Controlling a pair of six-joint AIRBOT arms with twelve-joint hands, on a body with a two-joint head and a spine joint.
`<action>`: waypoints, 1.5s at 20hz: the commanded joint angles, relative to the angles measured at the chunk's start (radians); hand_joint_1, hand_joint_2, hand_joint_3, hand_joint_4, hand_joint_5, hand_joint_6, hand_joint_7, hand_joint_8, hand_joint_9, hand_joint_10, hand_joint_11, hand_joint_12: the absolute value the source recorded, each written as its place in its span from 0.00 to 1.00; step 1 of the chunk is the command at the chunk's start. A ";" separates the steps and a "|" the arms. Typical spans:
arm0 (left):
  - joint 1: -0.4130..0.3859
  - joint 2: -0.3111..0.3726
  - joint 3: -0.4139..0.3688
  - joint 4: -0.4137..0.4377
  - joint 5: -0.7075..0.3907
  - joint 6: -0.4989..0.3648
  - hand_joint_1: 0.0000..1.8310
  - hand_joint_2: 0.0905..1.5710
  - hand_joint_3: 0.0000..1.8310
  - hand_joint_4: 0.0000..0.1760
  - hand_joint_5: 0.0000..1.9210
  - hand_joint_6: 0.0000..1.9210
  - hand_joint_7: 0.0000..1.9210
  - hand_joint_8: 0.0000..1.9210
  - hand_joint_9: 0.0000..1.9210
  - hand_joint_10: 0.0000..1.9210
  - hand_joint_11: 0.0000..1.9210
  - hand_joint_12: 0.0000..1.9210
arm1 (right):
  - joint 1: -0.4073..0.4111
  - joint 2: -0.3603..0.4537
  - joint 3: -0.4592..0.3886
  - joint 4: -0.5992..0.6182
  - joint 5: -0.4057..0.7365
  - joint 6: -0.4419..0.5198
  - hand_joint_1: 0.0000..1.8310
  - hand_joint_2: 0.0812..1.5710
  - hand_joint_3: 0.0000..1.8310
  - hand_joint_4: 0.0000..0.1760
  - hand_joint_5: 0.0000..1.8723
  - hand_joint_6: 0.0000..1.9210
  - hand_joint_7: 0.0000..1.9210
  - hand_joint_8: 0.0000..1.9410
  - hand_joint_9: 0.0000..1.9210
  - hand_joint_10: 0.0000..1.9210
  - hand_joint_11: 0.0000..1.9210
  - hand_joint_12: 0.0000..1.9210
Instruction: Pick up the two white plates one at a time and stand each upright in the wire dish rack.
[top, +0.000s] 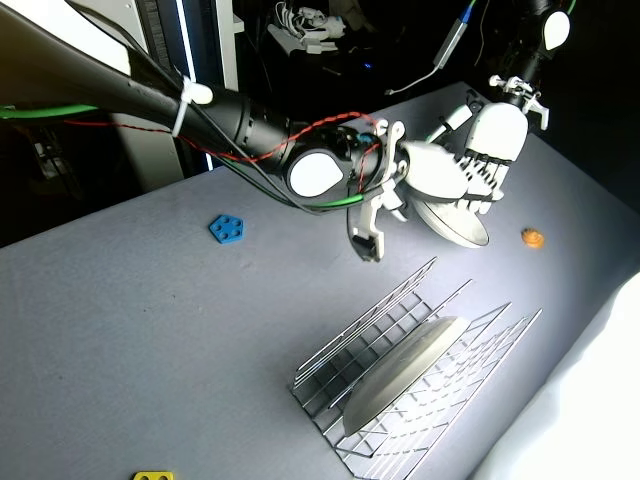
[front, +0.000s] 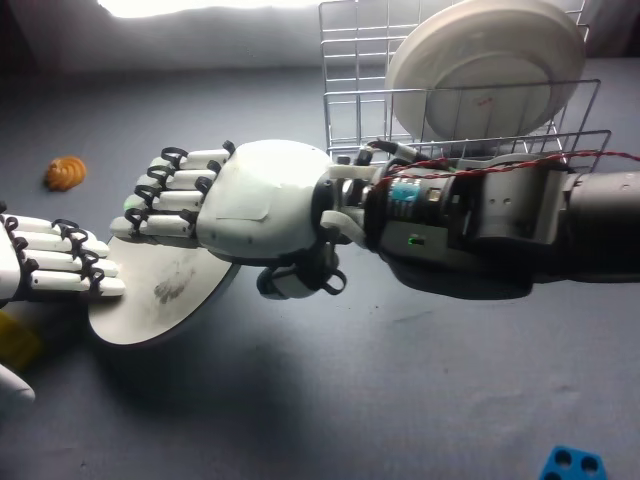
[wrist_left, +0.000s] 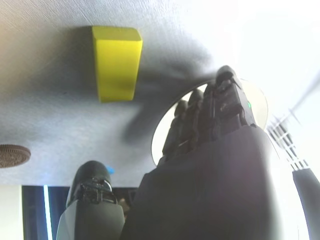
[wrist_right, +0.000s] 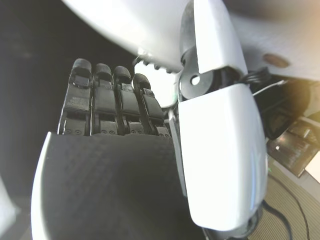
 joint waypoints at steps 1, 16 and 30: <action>-0.002 -0.010 0.004 -0.013 -0.021 -0.004 0.00 0.67 0.00 0.00 0.00 0.00 0.00 0.00 0.00 0.00 0.00 0.00 | -0.001 -0.005 0.001 0.008 0.132 -0.003 0.70 0.62 0.00 0.00 0.00 0.00 0.00 0.00 0.00 0.00 0.01 0.01; -0.007 -0.012 0.007 -0.013 -0.021 -0.005 0.00 0.66 0.00 0.00 0.00 0.00 0.00 0.00 0.00 0.00 0.00 0.00 | -0.037 -0.087 0.098 0.035 0.183 -0.008 0.77 0.68 0.00 0.00 0.37 0.01 0.35 0.01 0.34 0.02 0.15 0.55; -0.142 0.037 -0.044 -0.013 -0.055 -0.005 0.00 0.67 0.00 0.00 0.00 0.00 0.00 0.00 0.00 0.00 0.00 0.00 | -0.032 -0.042 0.071 0.035 0.168 0.016 0.76 0.66 0.00 0.00 0.53 0.48 0.56 0.39 0.55 0.53 0.49 0.60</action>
